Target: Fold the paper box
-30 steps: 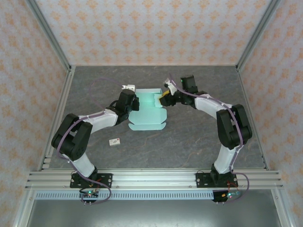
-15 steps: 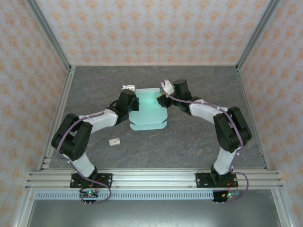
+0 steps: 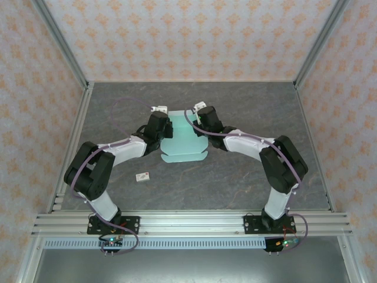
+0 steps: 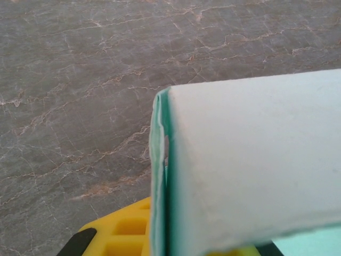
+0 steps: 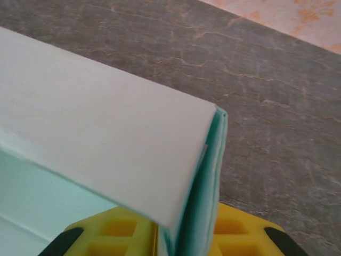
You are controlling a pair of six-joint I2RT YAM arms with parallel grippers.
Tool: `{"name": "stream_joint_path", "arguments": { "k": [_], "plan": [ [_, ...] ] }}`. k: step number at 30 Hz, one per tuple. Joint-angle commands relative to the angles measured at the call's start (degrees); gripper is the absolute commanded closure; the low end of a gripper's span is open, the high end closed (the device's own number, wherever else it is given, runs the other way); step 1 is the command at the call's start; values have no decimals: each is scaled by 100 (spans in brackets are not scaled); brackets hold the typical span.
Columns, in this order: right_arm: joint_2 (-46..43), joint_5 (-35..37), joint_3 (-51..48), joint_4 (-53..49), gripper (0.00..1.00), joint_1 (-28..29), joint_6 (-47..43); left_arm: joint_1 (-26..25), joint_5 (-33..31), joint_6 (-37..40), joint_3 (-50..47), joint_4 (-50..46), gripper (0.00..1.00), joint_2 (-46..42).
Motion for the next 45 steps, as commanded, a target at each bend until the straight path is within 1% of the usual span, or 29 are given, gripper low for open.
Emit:
{"name": "stream_joint_path", "arguments": {
  "k": [1,4,8,14,23,34,36,42,45],
  "plan": [
    [118,1200,356,-223,80,208,345,-47,1,-90,203,-70,100,-141],
    [230,1626,430,-256,81,343,535,-68,-25,-101,199,-92,100,-155],
    [311,1898,461,-198,82,385,784,-63,-63,-83,185,-119,100,-191],
    [414,2146,496,-6,84,401,738,-63,-126,-68,174,-151,100,-207],
    [629,2574,618,-165,87,406,819,-63,-134,-93,193,-154,100,-190],
    [643,2578,716,-347,86,410,1074,-68,-130,-129,213,-149,100,-159],
    [598,2413,684,-327,84,410,1095,-72,-134,-122,220,-154,100,-150],
    [392,1915,585,-351,73,401,1037,-70,-187,-103,218,-189,100,-151],
    [282,1685,520,-367,69,385,1087,-67,-199,-103,231,-206,100,-152]
  ]
}}
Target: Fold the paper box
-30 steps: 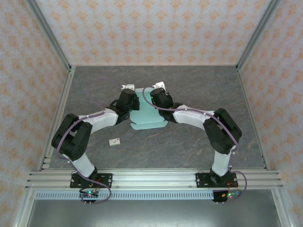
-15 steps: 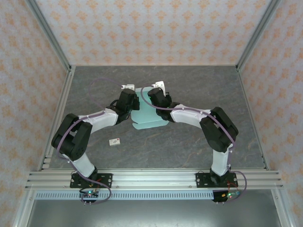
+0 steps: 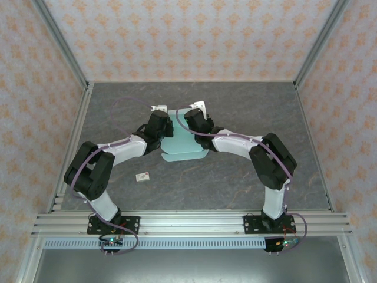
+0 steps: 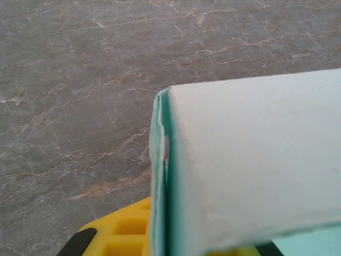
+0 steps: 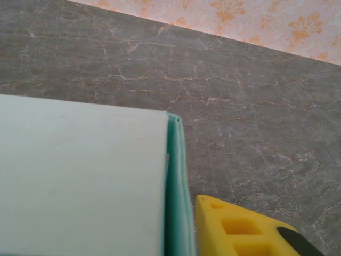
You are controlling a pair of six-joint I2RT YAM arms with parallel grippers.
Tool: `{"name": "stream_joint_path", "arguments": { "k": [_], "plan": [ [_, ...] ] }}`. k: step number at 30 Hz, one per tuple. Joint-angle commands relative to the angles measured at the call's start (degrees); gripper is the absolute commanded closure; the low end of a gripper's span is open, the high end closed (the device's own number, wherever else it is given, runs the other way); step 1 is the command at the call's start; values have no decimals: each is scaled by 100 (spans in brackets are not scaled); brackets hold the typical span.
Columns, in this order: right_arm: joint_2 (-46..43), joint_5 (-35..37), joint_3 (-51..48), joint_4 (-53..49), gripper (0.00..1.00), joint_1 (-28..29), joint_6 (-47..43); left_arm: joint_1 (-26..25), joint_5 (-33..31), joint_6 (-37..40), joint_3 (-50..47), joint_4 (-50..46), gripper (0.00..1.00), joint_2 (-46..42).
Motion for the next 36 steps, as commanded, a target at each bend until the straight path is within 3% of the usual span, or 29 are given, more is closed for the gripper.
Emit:
{"name": "stream_joint_path", "arguments": {
  "k": [1,6,10,20,30,36],
  "plan": [
    [-320,-290,-84,-123,68,-62,82,-57,-107,32,144,-90,100,-148],
    [-513,-726,-220,-110,58,-128,183,-57,-119,35,152,-119,100,-148],
    [-627,-1109,-194,-296,42,-128,224,-55,-141,32,161,-149,100,-146],
    [-1171,-1790,-316,-579,30,-126,509,-52,-222,19,381,-641,100,-116],
    [-3261,-1995,-1106,-1652,27,-176,469,-41,302,541,1396,-3300,100,-24],
    [-4020,-2134,-1797,-1667,26,-389,812,-38,1167,1423,2163,-4982,100,346]
  ]
}}
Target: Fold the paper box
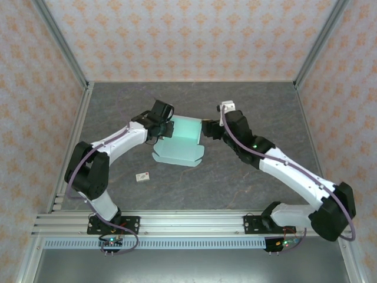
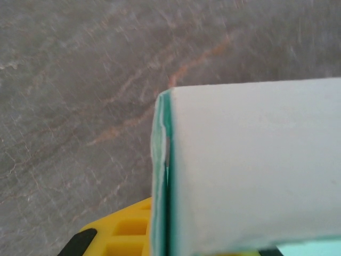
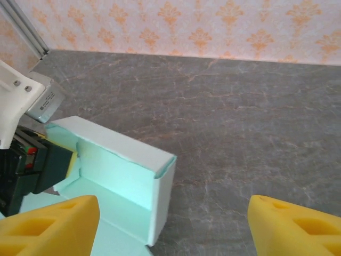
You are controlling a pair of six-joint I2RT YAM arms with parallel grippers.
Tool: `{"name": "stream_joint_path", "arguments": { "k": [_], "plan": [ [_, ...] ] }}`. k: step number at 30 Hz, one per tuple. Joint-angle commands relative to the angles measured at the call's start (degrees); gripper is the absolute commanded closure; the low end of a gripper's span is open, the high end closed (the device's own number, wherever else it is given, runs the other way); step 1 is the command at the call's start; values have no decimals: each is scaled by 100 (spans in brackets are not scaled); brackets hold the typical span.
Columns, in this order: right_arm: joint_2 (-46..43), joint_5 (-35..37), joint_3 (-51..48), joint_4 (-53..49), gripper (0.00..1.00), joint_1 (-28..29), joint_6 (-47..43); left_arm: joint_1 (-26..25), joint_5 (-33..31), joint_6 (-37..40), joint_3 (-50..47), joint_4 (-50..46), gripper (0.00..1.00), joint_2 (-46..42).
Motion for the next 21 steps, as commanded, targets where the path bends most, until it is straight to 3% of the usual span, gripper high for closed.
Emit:
{"name": "stream_joint_path", "arguments": {
  "k": [1,9,21],
  "plan": [
    [-215,-140,-393,-309,26,-114,266,-49,592,832,569,-1644,100,340],
    [-852,-19,-1071,-463,27,-168,340,-86,702,2293,2217,-4058,100,1699],
    [-1305,437,-1582,-579,27,-212,155,-412,340,2715,4326,-4971,100,3624]
  ]
}}
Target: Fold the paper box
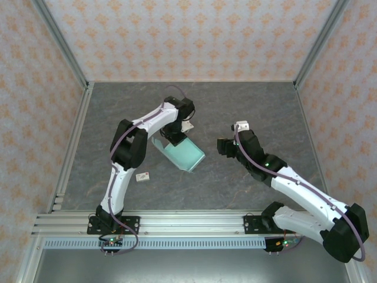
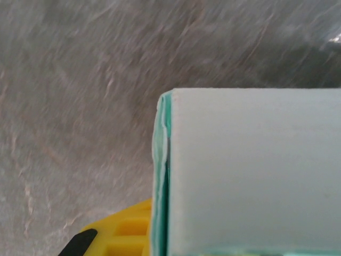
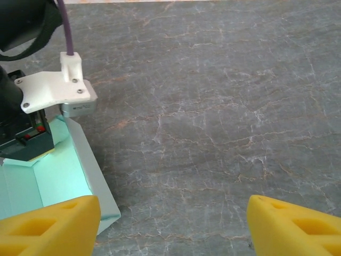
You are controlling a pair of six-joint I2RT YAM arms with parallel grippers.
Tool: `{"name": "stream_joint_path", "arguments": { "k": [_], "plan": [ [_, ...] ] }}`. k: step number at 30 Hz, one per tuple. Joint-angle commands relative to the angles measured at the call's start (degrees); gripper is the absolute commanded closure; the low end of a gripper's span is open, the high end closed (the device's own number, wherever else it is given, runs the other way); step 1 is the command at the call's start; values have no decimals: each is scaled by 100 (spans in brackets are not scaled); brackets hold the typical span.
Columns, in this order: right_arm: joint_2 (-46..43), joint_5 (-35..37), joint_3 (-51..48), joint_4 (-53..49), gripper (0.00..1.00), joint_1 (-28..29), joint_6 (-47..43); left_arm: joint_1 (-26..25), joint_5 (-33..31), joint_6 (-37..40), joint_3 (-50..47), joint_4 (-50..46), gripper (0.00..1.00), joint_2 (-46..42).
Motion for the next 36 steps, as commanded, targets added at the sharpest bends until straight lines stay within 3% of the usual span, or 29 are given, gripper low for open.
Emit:
{"name": "stream_joint_path", "arguments": {
  "k": [1,17,30,36],
  "plan": [
    [-77,242,-105,-121,27,-32,-63,-67,-239,197,438,-567,100,307],
    [-7,287,-136,-107,27,-45,-133,-487,-1017,64,1772,-943,98,1569],
    [-341,487,-164,-514,27,-45,-73,-1248,-2114,1465,2718,-843,94,1916],
    [-653,542,-300,-775,27,-49,46,-1514,-2672,2208,2894,-377,85,2030]
  ]
}}
